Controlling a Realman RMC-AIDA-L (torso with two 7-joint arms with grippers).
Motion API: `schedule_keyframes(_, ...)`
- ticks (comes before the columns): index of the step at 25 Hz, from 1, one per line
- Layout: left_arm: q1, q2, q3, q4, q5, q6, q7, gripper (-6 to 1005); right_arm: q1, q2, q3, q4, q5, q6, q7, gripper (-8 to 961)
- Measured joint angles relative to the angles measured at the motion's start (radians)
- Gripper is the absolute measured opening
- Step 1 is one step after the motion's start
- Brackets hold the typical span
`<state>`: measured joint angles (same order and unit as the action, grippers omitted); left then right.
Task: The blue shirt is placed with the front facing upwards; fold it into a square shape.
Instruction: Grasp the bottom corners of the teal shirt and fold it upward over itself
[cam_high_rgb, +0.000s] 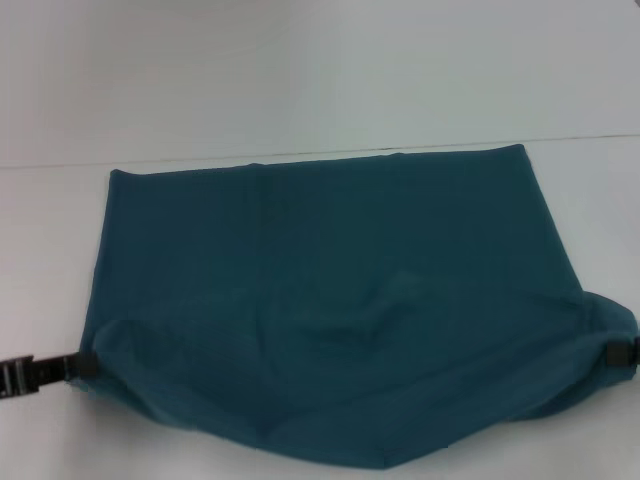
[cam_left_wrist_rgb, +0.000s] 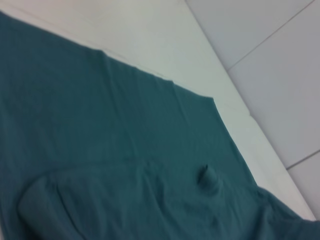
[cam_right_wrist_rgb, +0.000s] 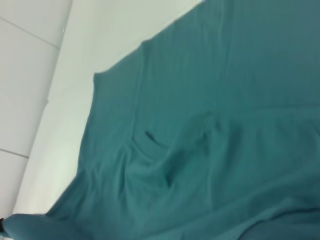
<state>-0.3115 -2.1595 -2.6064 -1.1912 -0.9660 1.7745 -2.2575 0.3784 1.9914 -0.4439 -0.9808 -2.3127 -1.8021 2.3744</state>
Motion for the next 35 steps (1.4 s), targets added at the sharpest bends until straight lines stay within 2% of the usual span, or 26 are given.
schedule_keyframes(4,-0.028,0.002,-0.031,0.010,-0.004,-0.023,0.005,20,0.016,-0.004,0.024,0.007,0.042,0.024,-0.015,56)
schedule_keyframes(5,-0.060,0.016,-0.045,0.039,-0.016,-0.044,0.012,20,0.022,-0.005,0.030,0.008,0.057,0.031,-0.016,55)
schedule_keyframes(11,-0.137,0.054,-0.047,0.122,-0.025,-0.131,0.036,19,0.070,-0.020,0.055,0.054,0.128,0.120,-0.009,55)
schedule_keyframes(17,-0.240,0.105,-0.046,0.247,-0.025,-0.302,0.078,19,0.133,-0.048,0.057,0.168,0.187,0.265,-0.015,56)
schedule_keyframes(20,-0.278,0.118,-0.048,0.289,-0.026,-0.381,0.095,19,0.164,-0.050,0.057,0.187,0.212,0.322,-0.016,56)
schedule_keyframes(28,-0.355,0.123,-0.039,0.390,-0.028,-0.606,0.152,20,0.230,-0.043,0.044,0.238,0.219,0.481,-0.025,55)
schedule_keyframes(35,-0.397,0.117,-0.032,0.426,-0.028,-0.743,0.189,19,0.267,-0.037,0.044,0.279,0.220,0.585,-0.051,55)
